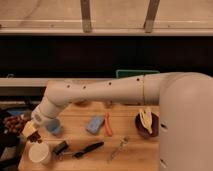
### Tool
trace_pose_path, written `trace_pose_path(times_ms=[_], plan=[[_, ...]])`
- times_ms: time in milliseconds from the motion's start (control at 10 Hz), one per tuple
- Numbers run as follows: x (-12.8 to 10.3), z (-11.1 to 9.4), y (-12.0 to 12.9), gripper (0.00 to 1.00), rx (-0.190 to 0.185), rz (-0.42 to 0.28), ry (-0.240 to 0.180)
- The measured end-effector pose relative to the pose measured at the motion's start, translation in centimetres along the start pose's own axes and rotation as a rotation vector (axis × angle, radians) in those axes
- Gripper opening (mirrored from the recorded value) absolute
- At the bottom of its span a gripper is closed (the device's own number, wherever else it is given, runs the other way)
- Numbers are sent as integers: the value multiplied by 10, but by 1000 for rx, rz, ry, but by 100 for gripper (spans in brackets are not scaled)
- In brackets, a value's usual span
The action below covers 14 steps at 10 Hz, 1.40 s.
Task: Place grapes in paper cup
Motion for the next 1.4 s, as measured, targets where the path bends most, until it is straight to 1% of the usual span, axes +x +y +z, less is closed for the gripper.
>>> trace_pose_path(times_ms=[200,300,400,700,900,1000,1300,1400], plan=[[9,11,7,0,-30,19,-9],[15,18,9,0,-51,37,-7],[23,24,7,0,-62,56,-6],[47,38,-6,0,-87,129,-1],[57,38,-9,2,-93,154,-13],[60,37,-11,9,-93,161,-27],[64,37,-11,40,-102,157,-50],[64,36,-11,49,-102,155,-54]])
